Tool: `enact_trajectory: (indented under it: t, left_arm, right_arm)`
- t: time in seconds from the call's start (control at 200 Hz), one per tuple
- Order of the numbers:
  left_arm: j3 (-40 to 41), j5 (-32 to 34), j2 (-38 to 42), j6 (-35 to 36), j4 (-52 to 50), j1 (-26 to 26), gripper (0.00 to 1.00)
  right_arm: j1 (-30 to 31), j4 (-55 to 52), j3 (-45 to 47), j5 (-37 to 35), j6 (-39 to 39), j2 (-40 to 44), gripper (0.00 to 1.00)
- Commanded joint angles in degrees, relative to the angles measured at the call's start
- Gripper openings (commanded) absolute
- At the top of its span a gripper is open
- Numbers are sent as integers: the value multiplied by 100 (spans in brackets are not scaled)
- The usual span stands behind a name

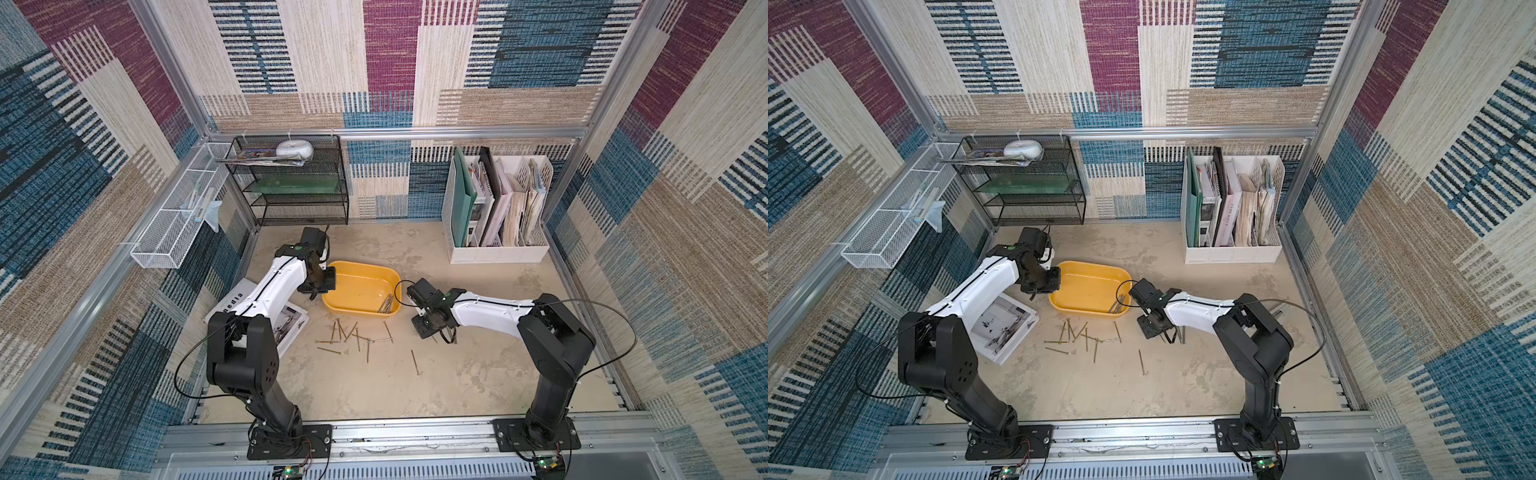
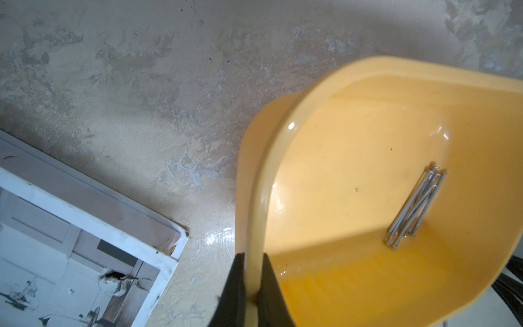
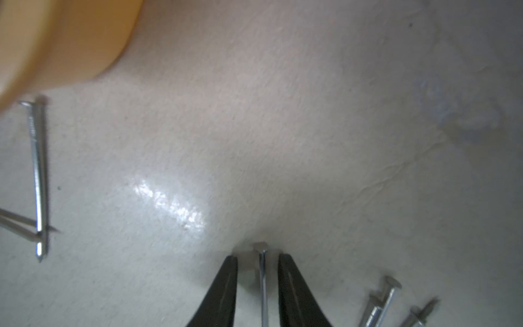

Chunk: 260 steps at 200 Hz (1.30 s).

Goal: Put the nails on the desktop into the storage box
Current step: Pick up the nail from the center of the board, then place the nail in the storage box.

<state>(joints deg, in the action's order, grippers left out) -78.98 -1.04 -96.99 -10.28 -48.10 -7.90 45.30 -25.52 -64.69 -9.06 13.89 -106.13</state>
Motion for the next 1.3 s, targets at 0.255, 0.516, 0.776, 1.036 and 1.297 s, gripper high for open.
enact_trajectory:
  t: [0.255, 0.516, 0.776, 1.036, 1.297]
  left_arm:
    - [-56, -37, 3, 26, -10, 8, 0]
    - [-56, -48, -4, 13, -12, 8, 0]
    - [-65, -85, 0, 11, -8, 8, 0]
    - [-56, -55, 20, 10, -10, 9, 0]
    - [-64, -72, 1, 9, -14, 8, 0]
  right_arm:
    - [0, -1130, -331, 16, -387, -704, 0]
    - [-167, -1108, -582, -112, -261, -45, 0]
    - [-399, -779, -1716, 1133, 240, 970, 0]
    - [-376, 1356, -2138, 3504, 1752, 89, 0]
    - [-277, 2943, -1956, 3602, 3020, -934, 0]
